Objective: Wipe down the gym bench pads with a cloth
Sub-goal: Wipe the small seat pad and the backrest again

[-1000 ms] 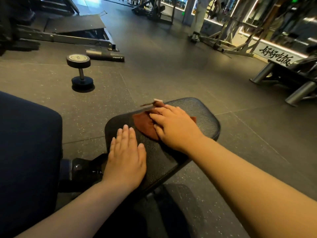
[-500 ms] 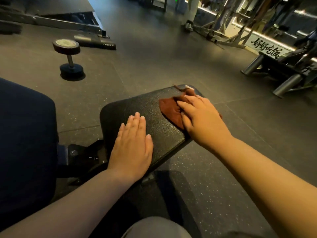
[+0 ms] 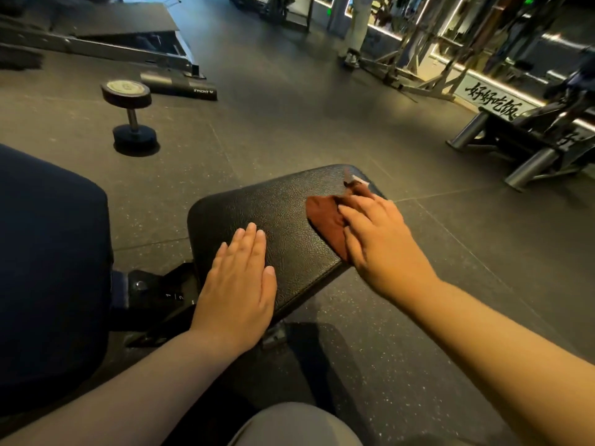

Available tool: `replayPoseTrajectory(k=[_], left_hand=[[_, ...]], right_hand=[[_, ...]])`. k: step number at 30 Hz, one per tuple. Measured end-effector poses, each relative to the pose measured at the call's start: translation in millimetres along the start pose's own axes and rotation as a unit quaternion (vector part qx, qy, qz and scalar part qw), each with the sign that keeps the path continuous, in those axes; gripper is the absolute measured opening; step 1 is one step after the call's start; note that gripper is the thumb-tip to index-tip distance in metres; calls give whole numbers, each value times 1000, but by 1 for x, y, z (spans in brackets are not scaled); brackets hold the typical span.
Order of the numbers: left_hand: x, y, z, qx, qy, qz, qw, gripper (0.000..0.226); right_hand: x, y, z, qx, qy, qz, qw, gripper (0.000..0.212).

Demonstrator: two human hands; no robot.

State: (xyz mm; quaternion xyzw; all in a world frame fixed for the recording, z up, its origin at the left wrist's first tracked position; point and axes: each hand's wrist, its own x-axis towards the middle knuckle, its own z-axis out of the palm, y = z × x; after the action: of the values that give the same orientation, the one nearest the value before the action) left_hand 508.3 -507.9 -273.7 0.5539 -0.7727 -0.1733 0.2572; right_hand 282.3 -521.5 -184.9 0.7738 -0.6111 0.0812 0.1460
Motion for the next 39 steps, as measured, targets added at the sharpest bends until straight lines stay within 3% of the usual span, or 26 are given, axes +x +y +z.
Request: replayPoseTrajectory(k=[2, 4, 6, 9, 14, 16, 22, 25, 30, 36, 37, 39], left_hand=[[1, 5, -2, 5, 1, -14, 1000, 61], [1, 10, -5, -4, -1, -29, 1000, 60], [4, 14, -6, -15, 3, -38, 999, 61], [11, 18, -4, -4, -2, -51, 999, 61], [29, 33, 0, 10, -7, -84, 996, 63], [38, 41, 1, 8, 1, -82, 997, 61], [46, 81, 12, -46, 18, 27, 998, 58], [48, 82, 12, -45, 17, 19, 999, 58], [59, 73, 8, -30, -16, 21, 999, 55], [53, 96, 25, 32, -5, -17, 999, 62], [51, 101, 26, 26, -9, -19, 999, 62], [48, 111, 24, -3, -21, -12, 1000, 61]], right_hand=[[-3, -30, 2, -40, -12, -17, 999, 49], [-6, -52, -1, -19, -58, -135, 989, 49], [10, -48, -3, 12, -107, -189, 976, 48], [56, -19, 7, -11, -110, -126, 986, 49], [99, 10, 23, -16, -50, 111, 992, 42], [84, 6, 28, -13, -25, 110, 993, 44], [-22, -13, 8, 46, -31, -1, 998, 45], [11, 1, 0, 89, -4, 66, 994, 42], [54, 26, -16, 202, -83, 269, 938, 38], [-15, -2, -5, 169, -47, 261, 949, 48], [-28, -4, -10, 201, -61, 270, 940, 46], [-53, -7, -22, 327, -116, 307, 886, 36]])
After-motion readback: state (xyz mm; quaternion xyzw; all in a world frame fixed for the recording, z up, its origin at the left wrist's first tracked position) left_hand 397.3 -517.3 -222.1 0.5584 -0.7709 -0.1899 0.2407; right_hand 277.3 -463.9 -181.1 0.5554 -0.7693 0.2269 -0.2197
